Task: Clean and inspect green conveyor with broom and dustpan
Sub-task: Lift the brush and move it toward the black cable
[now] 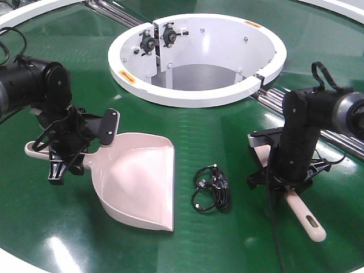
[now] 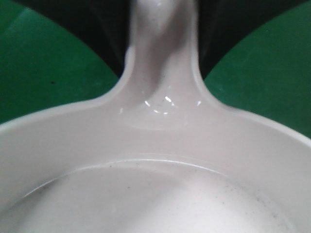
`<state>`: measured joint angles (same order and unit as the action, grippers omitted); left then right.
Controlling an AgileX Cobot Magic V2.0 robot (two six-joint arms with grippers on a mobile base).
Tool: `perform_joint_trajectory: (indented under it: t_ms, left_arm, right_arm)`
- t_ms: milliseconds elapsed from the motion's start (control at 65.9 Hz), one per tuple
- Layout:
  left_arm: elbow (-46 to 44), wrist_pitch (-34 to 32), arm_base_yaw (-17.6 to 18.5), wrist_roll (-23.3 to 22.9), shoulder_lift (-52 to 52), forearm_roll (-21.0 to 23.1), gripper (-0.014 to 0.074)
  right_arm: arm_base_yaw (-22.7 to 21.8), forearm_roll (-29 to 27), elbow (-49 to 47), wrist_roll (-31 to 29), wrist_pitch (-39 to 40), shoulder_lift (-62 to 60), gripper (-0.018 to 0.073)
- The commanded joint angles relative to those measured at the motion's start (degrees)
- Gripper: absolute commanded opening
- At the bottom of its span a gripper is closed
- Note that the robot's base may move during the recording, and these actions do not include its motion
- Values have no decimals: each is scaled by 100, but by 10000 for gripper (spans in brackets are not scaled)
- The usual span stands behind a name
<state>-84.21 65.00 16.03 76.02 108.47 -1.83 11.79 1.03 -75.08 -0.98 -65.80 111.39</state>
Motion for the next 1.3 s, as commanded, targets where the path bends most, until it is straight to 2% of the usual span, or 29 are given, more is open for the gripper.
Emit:
perform_joint_trajectory:
  t_ms: [0,379,531,683,849,971,1107,1289]
  left_arm:
    - [-173,11,30,-27,-281,3,-8]
    - [-173,11,30,-27,-281,3,-8]
    - [-173,11,30,-27,-281,3,-8]
    - [-173,11,30,-27,-281,3,-8]
    - [-173,11,30,-27,-281,3,-8]
    - [-173,11,30,-27,-281,3,-8]
    - [-173,14,30,-27,-281,8,-8]
    - [-173,14,30,-27,-281,8,-8]
  right_arm:
    - [-13,74,-142,98,-14,-320,-6]
    - [5,-16,-55,287,-303,-1418,-6]
    - [5,-103,637,398,-111,-2019,-6]
    - [5,-423,1449,432,138,-2476,-6]
    - [25,-484,1725,753,198,-2619,-5]
    - [372,-387,1725,1121,256,-2568,-5]
    - [970,-231,1559,1568,428,-2255,-5]
    - [1148,-583,935,1708,205,-1573,-5]
